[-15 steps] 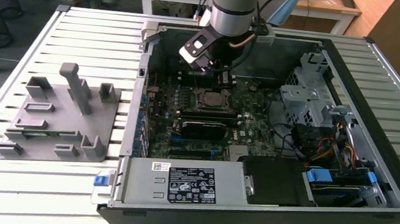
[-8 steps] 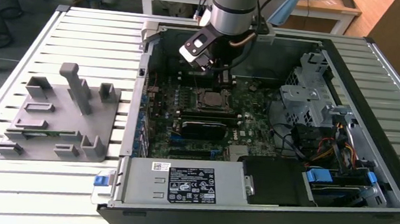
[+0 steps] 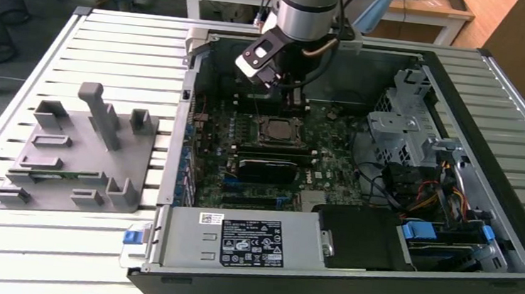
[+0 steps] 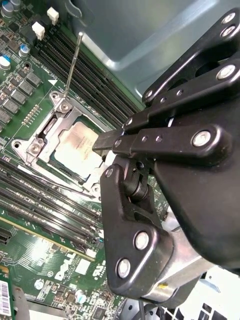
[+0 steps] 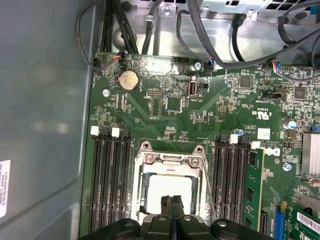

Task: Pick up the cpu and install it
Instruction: 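Install the first cpu locking lever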

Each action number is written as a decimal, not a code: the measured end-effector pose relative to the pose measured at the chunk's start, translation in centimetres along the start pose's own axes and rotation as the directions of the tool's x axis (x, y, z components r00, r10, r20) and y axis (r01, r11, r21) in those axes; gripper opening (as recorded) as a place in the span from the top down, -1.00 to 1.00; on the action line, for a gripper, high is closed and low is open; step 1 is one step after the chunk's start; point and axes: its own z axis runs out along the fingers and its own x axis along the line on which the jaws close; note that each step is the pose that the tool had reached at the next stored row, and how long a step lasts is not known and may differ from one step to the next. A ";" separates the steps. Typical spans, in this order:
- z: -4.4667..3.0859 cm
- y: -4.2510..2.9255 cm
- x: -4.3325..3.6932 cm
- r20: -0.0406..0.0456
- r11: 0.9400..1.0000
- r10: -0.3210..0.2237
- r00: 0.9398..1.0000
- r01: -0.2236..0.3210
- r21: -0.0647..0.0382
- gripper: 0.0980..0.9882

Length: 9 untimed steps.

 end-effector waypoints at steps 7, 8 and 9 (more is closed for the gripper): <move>-0.34 0.01 0.01 0.002 1.000 -0.011 1.000 0.011 0.000 0.98; -0.35 0.01 0.00 0.003 1.000 -0.026 1.000 0.026 0.001 0.98; -0.35 0.01 0.00 0.003 0.999 -0.042 0.999 0.042 0.001 0.98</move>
